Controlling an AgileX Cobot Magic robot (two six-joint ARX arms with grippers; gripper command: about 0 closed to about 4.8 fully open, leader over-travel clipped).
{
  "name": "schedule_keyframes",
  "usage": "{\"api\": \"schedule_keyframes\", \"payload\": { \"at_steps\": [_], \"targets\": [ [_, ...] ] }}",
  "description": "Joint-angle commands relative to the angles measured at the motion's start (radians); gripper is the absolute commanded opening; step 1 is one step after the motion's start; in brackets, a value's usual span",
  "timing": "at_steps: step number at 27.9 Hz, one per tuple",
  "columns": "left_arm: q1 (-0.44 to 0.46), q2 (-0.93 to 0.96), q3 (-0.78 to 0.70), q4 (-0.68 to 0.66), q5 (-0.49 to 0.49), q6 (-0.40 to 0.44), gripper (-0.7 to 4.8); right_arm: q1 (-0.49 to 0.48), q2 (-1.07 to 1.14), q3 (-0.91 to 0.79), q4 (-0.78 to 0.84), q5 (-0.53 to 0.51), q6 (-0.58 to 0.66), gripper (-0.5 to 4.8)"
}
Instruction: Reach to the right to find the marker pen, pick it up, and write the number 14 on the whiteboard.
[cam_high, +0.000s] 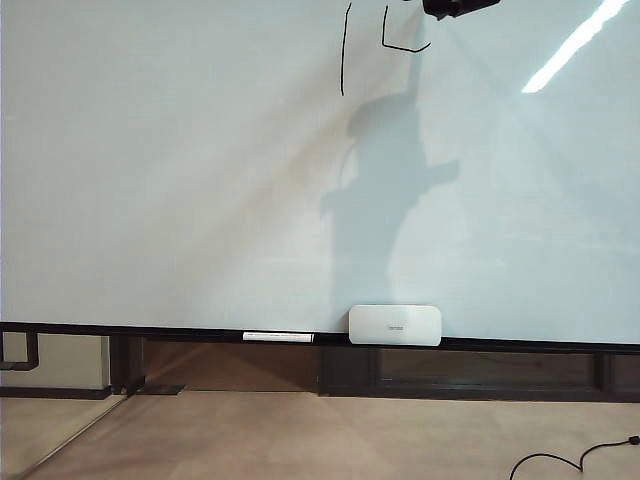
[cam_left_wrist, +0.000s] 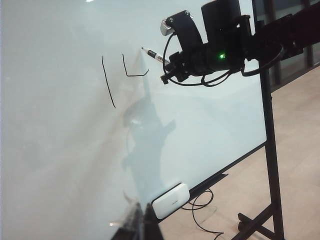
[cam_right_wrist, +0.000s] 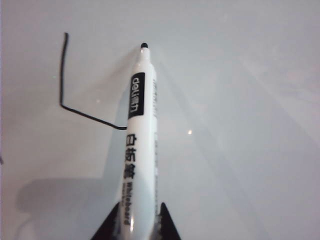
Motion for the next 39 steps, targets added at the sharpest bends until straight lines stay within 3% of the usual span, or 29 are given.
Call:
{"api": "schedule_keyframes", "payload": {
  "at_steps": [1, 19, 39],
  "targets": [
    [-0.001, 0.002, 0.005, 0.015, 0.006, 0.001, -0.06, -0.008, -0.006, 0.006, 0.026, 0.0, -0.002, -0.01],
    [-0.001, 0.002, 0.005, 0.014, -0.006, 0.004, -0.06, -0.029, 0.005, 0.006, 0.01, -0.044, 0.003, -0.01],
    [-0.001, 0.001, 0.006, 0.015, -0.006, 0.004, -0.06, -0.031, 0.06, 0.005, -0.257, -0.047, 0.104, -0.01]
  ]
}}
